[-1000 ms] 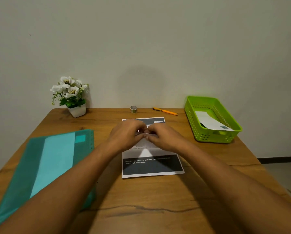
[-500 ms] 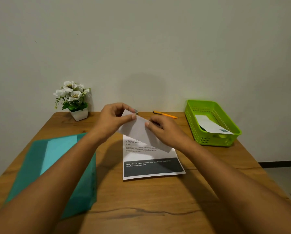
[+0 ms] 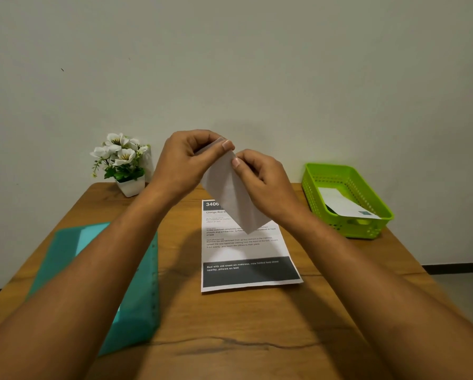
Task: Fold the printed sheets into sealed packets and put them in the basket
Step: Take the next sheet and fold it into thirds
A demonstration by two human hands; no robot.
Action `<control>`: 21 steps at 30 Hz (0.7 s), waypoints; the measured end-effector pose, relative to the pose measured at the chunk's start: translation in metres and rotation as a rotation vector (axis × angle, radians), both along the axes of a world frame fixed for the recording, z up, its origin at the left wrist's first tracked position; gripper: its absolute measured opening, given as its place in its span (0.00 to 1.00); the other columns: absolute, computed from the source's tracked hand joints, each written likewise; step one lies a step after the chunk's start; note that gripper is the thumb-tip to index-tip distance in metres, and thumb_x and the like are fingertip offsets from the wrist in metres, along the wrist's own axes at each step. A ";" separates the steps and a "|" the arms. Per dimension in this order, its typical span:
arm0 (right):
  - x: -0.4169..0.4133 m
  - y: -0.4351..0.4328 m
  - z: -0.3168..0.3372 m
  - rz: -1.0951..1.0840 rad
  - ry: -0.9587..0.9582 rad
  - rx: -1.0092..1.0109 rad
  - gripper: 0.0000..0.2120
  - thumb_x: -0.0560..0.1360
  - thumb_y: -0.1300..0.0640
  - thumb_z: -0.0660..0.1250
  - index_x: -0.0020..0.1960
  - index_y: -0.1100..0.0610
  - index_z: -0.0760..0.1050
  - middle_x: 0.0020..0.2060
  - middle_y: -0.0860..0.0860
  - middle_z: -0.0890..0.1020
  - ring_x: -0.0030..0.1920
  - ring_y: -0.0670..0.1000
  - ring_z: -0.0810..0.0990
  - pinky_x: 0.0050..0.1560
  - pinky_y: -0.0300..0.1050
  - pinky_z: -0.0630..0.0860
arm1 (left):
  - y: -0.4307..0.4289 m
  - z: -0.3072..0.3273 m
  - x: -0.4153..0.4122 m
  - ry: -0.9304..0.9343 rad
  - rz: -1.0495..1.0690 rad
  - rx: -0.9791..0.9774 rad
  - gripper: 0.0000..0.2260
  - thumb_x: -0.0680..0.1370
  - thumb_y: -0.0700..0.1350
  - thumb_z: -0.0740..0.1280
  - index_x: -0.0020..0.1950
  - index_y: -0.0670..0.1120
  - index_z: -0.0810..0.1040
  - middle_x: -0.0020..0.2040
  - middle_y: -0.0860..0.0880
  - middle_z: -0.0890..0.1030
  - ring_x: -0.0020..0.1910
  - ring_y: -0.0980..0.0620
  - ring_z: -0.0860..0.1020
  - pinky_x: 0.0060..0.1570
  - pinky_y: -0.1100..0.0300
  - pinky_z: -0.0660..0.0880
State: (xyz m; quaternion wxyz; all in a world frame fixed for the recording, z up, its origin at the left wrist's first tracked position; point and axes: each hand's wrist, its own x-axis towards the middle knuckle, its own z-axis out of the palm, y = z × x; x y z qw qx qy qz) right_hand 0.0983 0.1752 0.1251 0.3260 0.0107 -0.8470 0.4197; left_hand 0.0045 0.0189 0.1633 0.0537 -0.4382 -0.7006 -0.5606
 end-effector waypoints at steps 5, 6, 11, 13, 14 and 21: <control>0.007 0.011 -0.013 -0.004 -0.056 0.035 0.11 0.85 0.55 0.63 0.44 0.51 0.78 0.36 0.46 0.79 0.37 0.46 0.75 0.38 0.43 0.69 | -0.001 -0.005 -0.001 -0.015 0.036 0.033 0.09 0.82 0.50 0.70 0.51 0.47 0.87 0.47 0.52 0.87 0.46 0.60 0.81 0.44 0.65 0.74; 0.009 0.014 -0.016 -0.012 -0.074 0.041 0.11 0.85 0.55 0.63 0.45 0.52 0.78 0.37 0.47 0.80 0.38 0.47 0.76 0.38 0.43 0.69 | -0.002 -0.005 -0.003 -0.029 0.045 0.056 0.09 0.81 0.50 0.70 0.51 0.47 0.87 0.47 0.52 0.87 0.47 0.60 0.81 0.45 0.64 0.74; 0.014 0.033 -0.037 -0.061 -0.137 0.058 0.10 0.84 0.54 0.63 0.46 0.53 0.81 0.38 0.47 0.82 0.40 0.47 0.78 0.40 0.46 0.71 | -0.008 -0.009 -0.013 -0.152 0.086 0.171 0.07 0.81 0.48 0.70 0.50 0.48 0.87 0.47 0.53 0.87 0.47 0.61 0.80 0.46 0.64 0.74; 0.016 0.040 -0.045 -0.065 -0.148 0.030 0.11 0.82 0.52 0.63 0.47 0.54 0.82 0.39 0.49 0.83 0.42 0.52 0.80 0.42 0.50 0.74 | -0.011 -0.014 -0.016 -0.181 0.122 0.189 0.06 0.81 0.49 0.70 0.50 0.50 0.86 0.46 0.56 0.86 0.46 0.64 0.79 0.45 0.66 0.73; 0.017 0.042 -0.047 -0.062 -0.146 0.002 0.11 0.81 0.51 0.63 0.47 0.54 0.82 0.39 0.49 0.84 0.42 0.54 0.80 0.42 0.51 0.75 | -0.013 -0.016 -0.018 -0.189 0.138 0.200 0.06 0.81 0.49 0.70 0.51 0.50 0.86 0.46 0.57 0.86 0.46 0.65 0.79 0.45 0.67 0.73; 0.022 0.050 -0.036 -0.143 -0.032 -0.146 0.07 0.79 0.53 0.71 0.45 0.54 0.84 0.39 0.45 0.86 0.42 0.44 0.82 0.44 0.51 0.78 | -0.023 -0.042 -0.028 -0.179 0.308 0.115 0.08 0.82 0.47 0.69 0.58 0.48 0.84 0.48 0.59 0.85 0.46 0.64 0.80 0.48 0.62 0.78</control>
